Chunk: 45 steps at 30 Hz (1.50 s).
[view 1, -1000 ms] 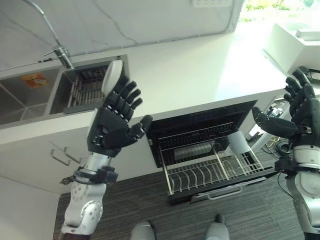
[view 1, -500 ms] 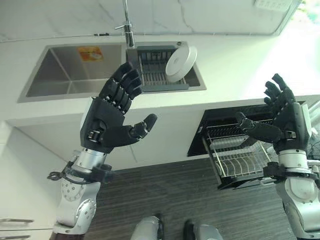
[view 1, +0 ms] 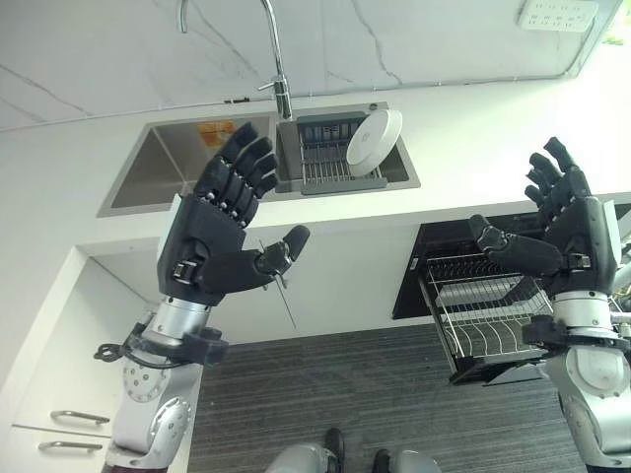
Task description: Place the dishes in the dishwasher.
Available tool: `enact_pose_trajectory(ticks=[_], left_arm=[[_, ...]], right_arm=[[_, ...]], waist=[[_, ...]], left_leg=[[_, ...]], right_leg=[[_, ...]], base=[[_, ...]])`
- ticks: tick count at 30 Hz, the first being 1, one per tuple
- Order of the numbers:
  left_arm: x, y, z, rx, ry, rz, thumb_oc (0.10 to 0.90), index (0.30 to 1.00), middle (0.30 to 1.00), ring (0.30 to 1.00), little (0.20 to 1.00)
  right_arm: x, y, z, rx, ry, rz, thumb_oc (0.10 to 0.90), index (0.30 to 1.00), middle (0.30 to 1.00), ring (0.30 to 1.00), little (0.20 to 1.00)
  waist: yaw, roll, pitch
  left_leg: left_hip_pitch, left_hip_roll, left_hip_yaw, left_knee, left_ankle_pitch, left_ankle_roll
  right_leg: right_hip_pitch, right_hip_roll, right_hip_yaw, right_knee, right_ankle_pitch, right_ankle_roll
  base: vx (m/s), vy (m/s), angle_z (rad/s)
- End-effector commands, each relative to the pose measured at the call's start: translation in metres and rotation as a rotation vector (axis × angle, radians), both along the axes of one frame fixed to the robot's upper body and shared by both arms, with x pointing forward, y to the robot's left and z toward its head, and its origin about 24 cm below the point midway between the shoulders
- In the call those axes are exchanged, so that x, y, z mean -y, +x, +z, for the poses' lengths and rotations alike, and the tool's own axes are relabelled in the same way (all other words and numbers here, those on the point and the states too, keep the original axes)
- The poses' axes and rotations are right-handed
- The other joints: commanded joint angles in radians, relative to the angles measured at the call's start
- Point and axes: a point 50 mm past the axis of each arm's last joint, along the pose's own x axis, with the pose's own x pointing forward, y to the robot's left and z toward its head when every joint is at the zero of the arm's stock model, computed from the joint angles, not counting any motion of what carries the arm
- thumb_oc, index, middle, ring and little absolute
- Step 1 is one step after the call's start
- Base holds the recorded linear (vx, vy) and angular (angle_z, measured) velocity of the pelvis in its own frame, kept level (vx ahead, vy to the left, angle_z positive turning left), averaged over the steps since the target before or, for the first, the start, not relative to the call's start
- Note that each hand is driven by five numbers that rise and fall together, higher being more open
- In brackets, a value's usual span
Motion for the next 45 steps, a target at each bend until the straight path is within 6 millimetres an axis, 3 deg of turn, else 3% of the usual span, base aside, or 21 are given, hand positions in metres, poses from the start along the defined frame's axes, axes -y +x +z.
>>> enact_pose_trajectory(ticks=[1,3,6,8,14,16,17,18,20,23,25,29,33,39,45], left_arm=[[0.0,-0.006,0.03,0.172,-0.017,0.019,0.8,0.9,0.9,0.9,0.9],[0.0,-0.006,0.03,0.173,-0.018,0.021,0.8,0.9,0.9,0.9,0.9],[-0.001,-0.008,0.029,0.193,-0.012,0.027,0.8,0.9,0.9,0.9,0.9],[-0.002,-0.008,0.032,0.192,0.005,0.012,0.8,0.9,0.9,0.9,0.9],[0.008,-0.004,0.042,0.247,0.077,-0.059,0.8,0.9,0.9,0.9,0.9],[0.01,-0.005,0.047,0.286,0.107,-0.07,0.8,0.9,0.9,0.9,0.9],[0.011,-0.006,0.05,0.303,0.122,-0.076,0.8,0.9,0.9,0.9,0.9],[0.012,-0.008,0.054,0.324,0.139,-0.092,0.8,0.9,0.9,0.9,0.9],[0.016,-0.009,0.057,0.356,0.18,-0.09,0.8,0.9,0.9,0.9,0.9],[0.017,-0.006,0.064,0.372,0.212,-0.082,0.8,0.9,0.9,0.9,0.9],[0.017,-0.004,0.066,0.369,0.213,-0.08,0.8,0.9,0.9,0.9,0.9],[0.022,0.0,0.065,0.357,0.227,-0.063,0.8,0.9,0.9,0.9,0.9],[0.019,-0.002,0.057,0.301,0.179,-0.064,0.8,0.9,0.9,0.9,0.9],[0.019,0.002,0.046,0.215,0.103,-0.075,0.8,0.9,0.9,0.9,0.9],[0.016,0.001,0.038,0.192,0.097,-0.051,0.8,0.9,0.9,0.9,0.9]], right_arm=[[-0.011,-0.005,0.054,0.292,-0.088,0.094,0.8,0.9,0.9,0.9,0.9],[-0.011,-0.005,0.055,0.285,-0.112,0.114,0.8,0.9,0.9,0.9,0.9],[-0.009,-0.009,0.055,0.28,-0.144,0.162,0.8,0.9,0.9,0.9,0.9],[-0.008,-0.013,0.054,0.269,-0.136,0.167,0.8,0.9,0.9,0.9,0.9],[-0.006,-0.01,0.057,0.299,-0.062,0.125,0.8,0.9,0.9,0.9,0.9],[-0.006,-0.009,0.056,0.312,-0.034,0.109,0.8,0.9,0.9,0.9,0.9],[-0.007,-0.009,0.055,0.32,-0.02,0.107,0.8,0.9,0.9,0.9,0.9],[-0.01,-0.011,0.055,0.347,0.01,0.11,0.8,0.9,0.9,0.9,0.9],[-0.014,-0.01,0.054,0.372,0.04,0.127,0.8,0.9,0.9,0.9,0.9],[-0.018,-0.007,0.053,0.388,0.062,0.153,0.8,0.9,0.9,0.9,0.9],[-0.017,-0.006,0.055,0.395,0.075,0.165,0.8,0.9,0.9,0.9,0.9],[-0.018,-0.005,0.055,0.389,0.14,0.226,0.8,0.9,0.9,0.9,0.9],[-0.016,-0.005,0.056,0.355,0.129,0.243,0.8,0.9,0.9,0.9,0.9],[-0.02,0.001,0.059,0.297,0.094,0.283,0.8,0.9,0.9,0.9,0.9],[-0.022,0.008,0.053,0.232,0.146,0.337,0.8,0.9,0.9,0.9,0.9]], waist=[[-0.006,0.029,-0.047],[-0.004,0.037,-0.049],[-0.009,0.04,-0.059],[0.003,0.022,-0.081],[0.038,-0.02,-0.111],[0.043,-0.027,-0.111],[0.043,-0.028,-0.111],[0.033,-0.018,-0.105],[0.022,-0.002,-0.089],[0.021,0.005,-0.074],[0.011,-0.004,-0.062],[-0.017,-0.021,-0.063],[-0.019,-0.026,-0.095],[-0.022,-0.017,-0.131],[-0.021,0.001,-0.134]], left_leg=[[-0.056,0.082,-0.047,-0.04,0.017,-0.051],[-0.088,0.089,-0.071,-0.04,0.043,-0.064],[-0.091,0.09,-0.065,-0.04,0.012,-0.052],[-0.066,0.066,-0.077,-0.04,-0.023,-0.023],[-0.044,0.022,-0.097,-0.04,-0.068,0.02],[-0.035,0.003,-0.107,-0.04,-0.077,0.035],[-0.028,-0.009,-0.114,-0.04,-0.084,0.047],[-0.01,-0.023,-0.143,-0.04,-0.093,0.062],[0.014,-0.03,-0.166,-0.04,-0.1,0.07],[0.027,-0.018,-0.158,-0.04,-0.099,0.057],[0.036,-0.018,-0.149,-0.04,-0.11,0.052],[0.061,-0.006,-0.121,-0.04,-0.145,0.051],[0.077,0.022,-0.087,-0.04,-0.155,0.043],[0.077,0.097,-0.029,-0.04,-0.142,0.0],[0.077,0.111,-0.057,-0.04,-0.128,-0.023]], right_leg=[[0.075,0.083,0.013,-0.118,-0.018,0.07],[0.083,0.103,0.033,-0.118,-0.033,0.064],[0.105,0.102,0.051,-0.118,-0.045,0.071],[0.134,0.076,0.046,-0.118,-0.053,0.094],[0.151,0.007,-0.03,-0.118,-0.035,0.137],[0.161,-0.011,-0.057,-0.118,0.009,0.155],[0.174,-0.013,-0.071,-0.118,0.062,0.169],[0.177,0.004,-0.068,-0.109,0.171,0.185],[0.109,0.007,-0.053,-0.023,0.205,0.182],[0.074,-0.008,-0.088,-0.118,0.162,0.162],[0.017,-0.036,-0.056,-0.118,0.118,0.161],[-0.078,-0.085,0.02,-0.118,0.172,0.193],[-0.085,-0.082,0.008,-0.118,0.123,0.195],[-0.062,-0.062,-0.04,-0.118,0.07,0.151],[-0.05,-0.031,-0.034,-0.118,0.043,0.125]], base=[[0.14,0.106,-0.03],[0.17,0.145,-0.32],[0.28,0.278,-0.62],[0.33,0.278,-0.39],[0.16,0.144,0.06],[0.14,0.137,0.15],[0.22,0.188,0.16],[0.21,0.194,0.11],[0.13,0.124,0.28],[0.08,-0.058,0.06],[0.05,-0.165,-0.29],[0.08,-0.175,-0.03],[0.14,-0.28,0.08],[0.1,-0.269,0.16],[0.05,-0.189,0.04]])
